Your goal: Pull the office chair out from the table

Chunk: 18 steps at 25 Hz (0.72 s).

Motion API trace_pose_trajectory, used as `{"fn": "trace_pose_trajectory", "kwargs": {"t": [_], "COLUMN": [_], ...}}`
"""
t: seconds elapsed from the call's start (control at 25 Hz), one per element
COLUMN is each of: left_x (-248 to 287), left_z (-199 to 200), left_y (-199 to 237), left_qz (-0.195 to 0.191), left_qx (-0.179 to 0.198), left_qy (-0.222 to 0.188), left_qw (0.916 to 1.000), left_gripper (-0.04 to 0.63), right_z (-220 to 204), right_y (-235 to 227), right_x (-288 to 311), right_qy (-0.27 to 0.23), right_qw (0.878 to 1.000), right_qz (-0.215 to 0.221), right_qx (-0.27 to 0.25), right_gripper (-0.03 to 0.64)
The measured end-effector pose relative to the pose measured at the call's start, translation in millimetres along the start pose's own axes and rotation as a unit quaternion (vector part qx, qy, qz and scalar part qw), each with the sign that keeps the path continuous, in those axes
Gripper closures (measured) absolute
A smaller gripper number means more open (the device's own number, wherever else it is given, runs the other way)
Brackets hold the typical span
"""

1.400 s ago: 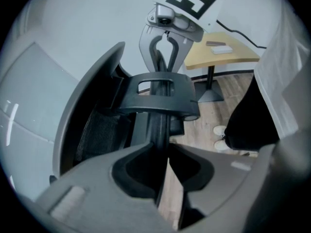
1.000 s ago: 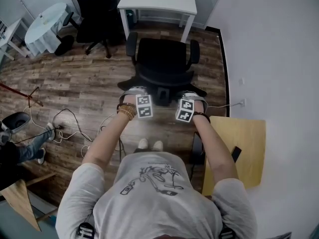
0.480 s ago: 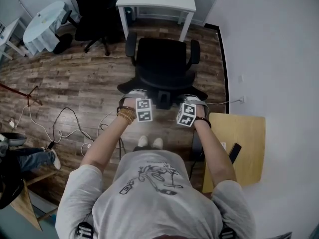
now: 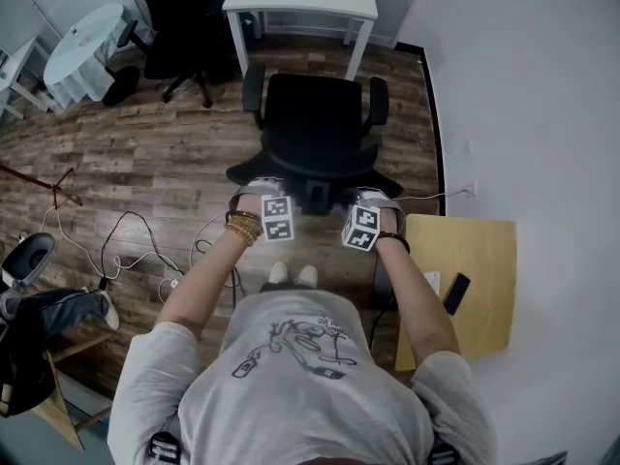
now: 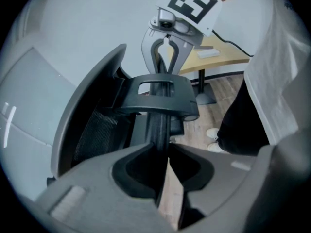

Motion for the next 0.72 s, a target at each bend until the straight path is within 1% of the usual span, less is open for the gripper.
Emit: {"fn": "trace_pose_trajectory", "kwargs": {"t": [0.44, 0.52, 0.72], "left_x": [0.9, -0.2, -2.4], "left_z": [-3.4, -4.2, -6.7], "left_y": [2.8, 4.0, 7.2], "left_qz": [0.001, 0.003, 0.015], "left_qx": [-0.013, -0.015, -0.032], "left_qy": [0.003, -0.002, -0.013], "left_qw": [0.9999, 0.9999, 0.9993], "left_gripper": [0.5, 0.499, 0.489], "right_z": [4.0, 3.9, 6.0], "right_y": [-0.6, -1.6, -5.1], "right_x": [1.8, 2.4, 0.7], "right_qy": [0.002, -0.001, -0.009], "right_qw": [1.0, 1.0, 0.999], "right_qz": [0.0, -0.003, -0.012], "right_qx": [0.006, 0.012, 0.033], "right_gripper": [0.517, 0.514, 0.5]}}
Point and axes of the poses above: the fingertips, and each gripper's own axes: x forward along the fingers, y to its left, z out of its top, the point moved 10 cm from there along -x, backward along the fingers
